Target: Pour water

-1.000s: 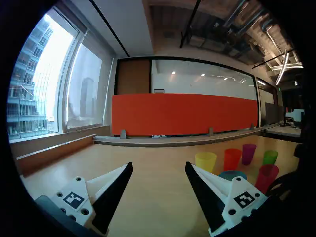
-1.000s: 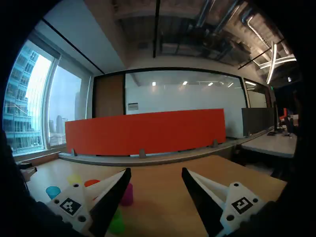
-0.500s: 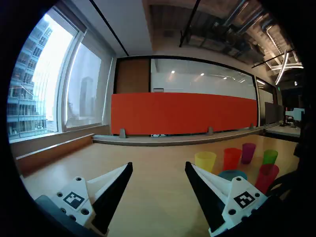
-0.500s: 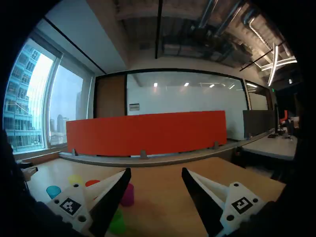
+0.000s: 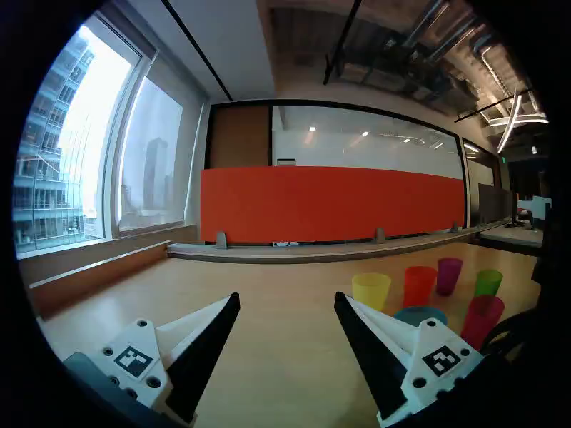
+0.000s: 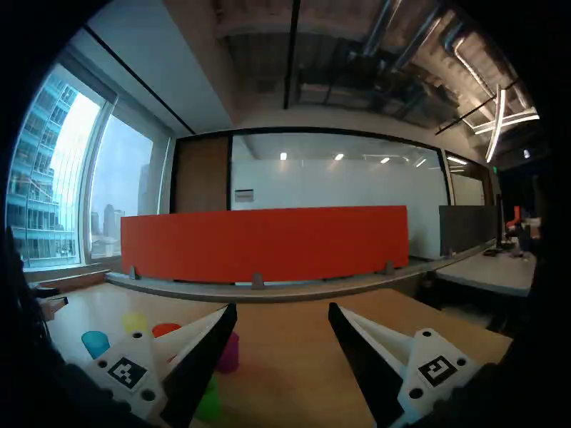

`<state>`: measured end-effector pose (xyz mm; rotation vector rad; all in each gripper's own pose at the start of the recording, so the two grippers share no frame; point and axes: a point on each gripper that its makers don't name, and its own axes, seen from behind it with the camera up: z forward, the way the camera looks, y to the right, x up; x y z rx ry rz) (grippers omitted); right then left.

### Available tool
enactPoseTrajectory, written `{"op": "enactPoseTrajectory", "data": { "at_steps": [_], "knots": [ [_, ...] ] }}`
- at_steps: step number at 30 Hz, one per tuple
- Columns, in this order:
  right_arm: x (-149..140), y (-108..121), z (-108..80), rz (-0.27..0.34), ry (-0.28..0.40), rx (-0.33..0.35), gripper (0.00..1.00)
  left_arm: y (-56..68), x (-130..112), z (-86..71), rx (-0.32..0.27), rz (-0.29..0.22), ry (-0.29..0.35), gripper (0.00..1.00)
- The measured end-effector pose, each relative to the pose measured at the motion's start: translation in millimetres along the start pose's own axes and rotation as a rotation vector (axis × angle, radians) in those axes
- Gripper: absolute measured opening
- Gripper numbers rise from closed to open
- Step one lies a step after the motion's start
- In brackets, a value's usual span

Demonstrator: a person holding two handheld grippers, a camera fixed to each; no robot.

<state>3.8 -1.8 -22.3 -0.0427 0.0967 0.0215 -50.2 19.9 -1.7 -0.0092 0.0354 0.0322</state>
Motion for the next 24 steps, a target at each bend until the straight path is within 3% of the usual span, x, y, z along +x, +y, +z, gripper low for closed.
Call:
{"op": "enactPoseTrajectory", "data": {
  "at_steps": [12,24],
  "knots": [
    [-25.6,-7.0,6.0,0.0,0.003,0.051,0.99,-0.9,-0.7,-0.2,0.0,0.0,0.0,0.99],
    [-55.6,-8.1,14.3,0.011,-0.012,0.046,0.99,-1.4,-0.4,-1.0,0.0,0.0,0.0,0.99]
  ]
}}
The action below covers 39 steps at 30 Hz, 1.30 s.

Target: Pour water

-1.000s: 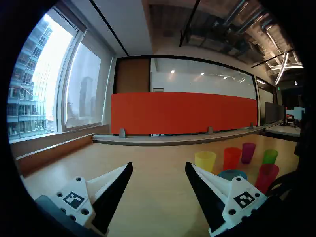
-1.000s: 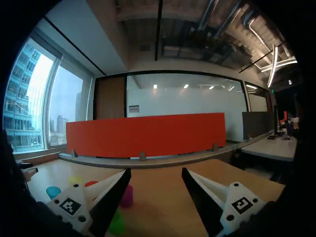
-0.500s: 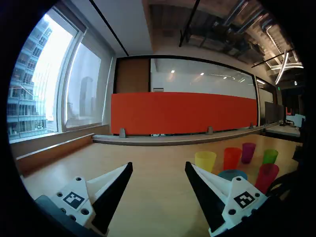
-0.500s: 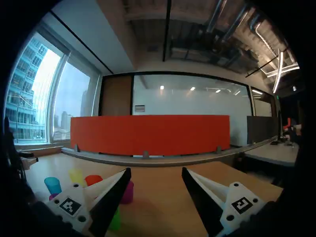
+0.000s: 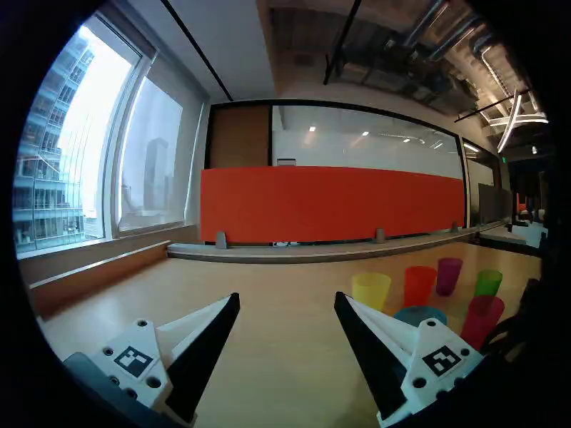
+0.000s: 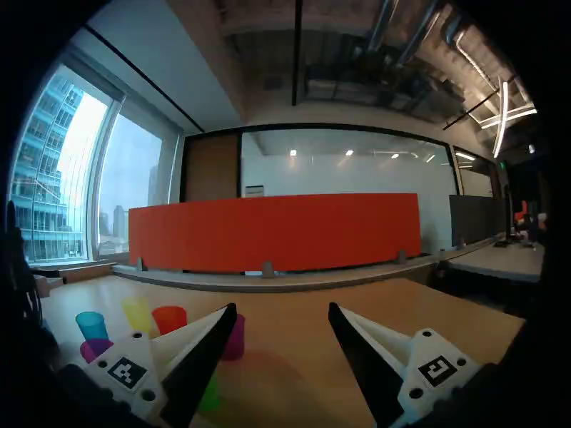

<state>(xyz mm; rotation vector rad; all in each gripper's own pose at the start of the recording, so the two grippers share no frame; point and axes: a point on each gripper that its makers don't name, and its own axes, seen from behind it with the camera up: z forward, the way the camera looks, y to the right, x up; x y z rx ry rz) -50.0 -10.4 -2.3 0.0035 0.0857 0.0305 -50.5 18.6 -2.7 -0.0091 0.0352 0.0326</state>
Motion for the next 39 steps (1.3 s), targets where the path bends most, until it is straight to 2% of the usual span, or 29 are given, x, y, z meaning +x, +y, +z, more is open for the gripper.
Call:
{"op": "enactPoseTrajectory", "data": {
  "at_steps": [9,18,39],
  "knots": [
    [-13.8,10.9,2.5,-0.02,-0.02,-0.027,0.99,-0.7,-0.1,0.8,0.0,0.0,0.0,0.99],
    [-27.9,10.9,5.1,-0.034,-0.053,-0.028,0.99,-0.7,-0.2,0.7,0.0,0.0,0.0,0.99],
    [-29.8,11.8,4.8,-0.037,-0.064,-0.029,0.99,0.4,-0.5,0.1,0.0,0.0,0.0,0.99]
  ]
}}
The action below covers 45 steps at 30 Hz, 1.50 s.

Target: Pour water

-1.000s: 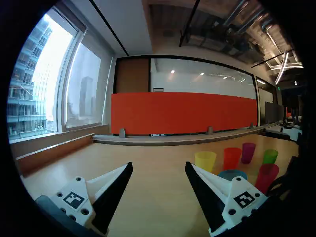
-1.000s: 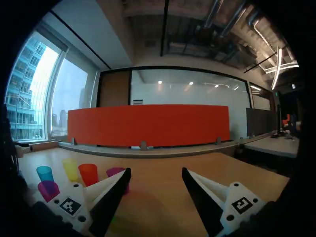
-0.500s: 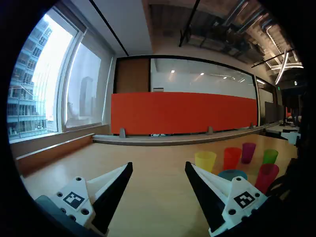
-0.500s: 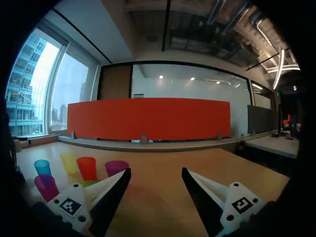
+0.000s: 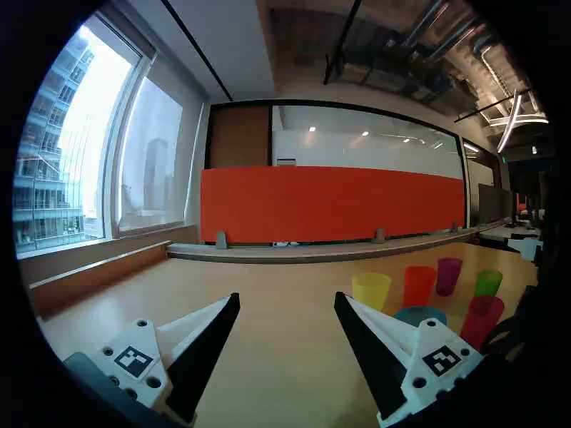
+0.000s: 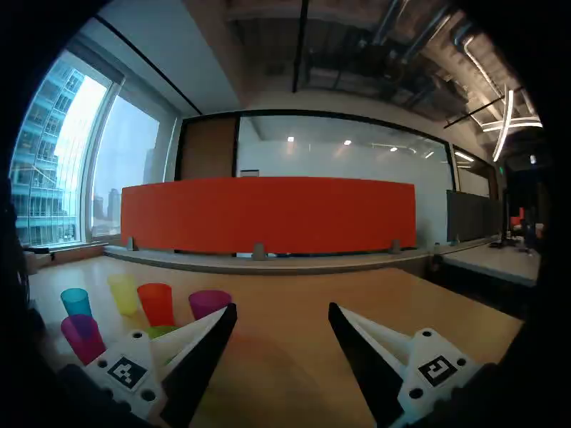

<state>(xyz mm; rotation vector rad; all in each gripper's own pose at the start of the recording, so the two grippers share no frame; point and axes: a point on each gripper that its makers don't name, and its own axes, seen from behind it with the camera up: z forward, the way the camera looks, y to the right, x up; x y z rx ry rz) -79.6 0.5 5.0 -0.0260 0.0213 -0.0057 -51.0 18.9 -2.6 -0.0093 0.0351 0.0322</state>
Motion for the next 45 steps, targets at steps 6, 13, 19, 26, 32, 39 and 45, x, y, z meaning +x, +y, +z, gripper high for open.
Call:
{"op": "enactPoseTrajectory", "data": {
  "at_steps": [6,13,19,26,32,39,45],
  "knots": [
    [-0.8,0.9,1.3,0.002,-0.003,-0.002,0.99,0.3,-0.7,0.8,0.0,0.0,0.0,0.99],
    [-1.3,1.0,1.6,0.001,-0.003,-0.002,0.99,0.5,-0.5,0.9,0.0,0.0,0.0,0.99],
    [-2.7,1.0,1.5,0.001,-0.003,-0.002,0.99,0.4,0.0,0.5,0.0,0.0,0.0,0.99],
    [-3.5,1.0,1.6,0.001,-0.003,-0.002,0.99,-0.8,0.5,0.6,0.0,0.0,0.0,0.99],
    [-3.0,1.3,1.4,0.002,-0.003,-0.002,0.99,-0.7,0.4,1.3,0.0,0.0,0.0,0.99],
    [-2.2,1.0,1.5,0.001,-0.003,-0.002,0.99,-0.7,0.3,1.6,0.0,0.0,0.0,0.99],
    [-2.4,0.7,1.5,0.001,-0.004,-0.002,0.99,-0.1,0.1,1.5,0.0,0.0,0.0,0.99]
  ]
}}
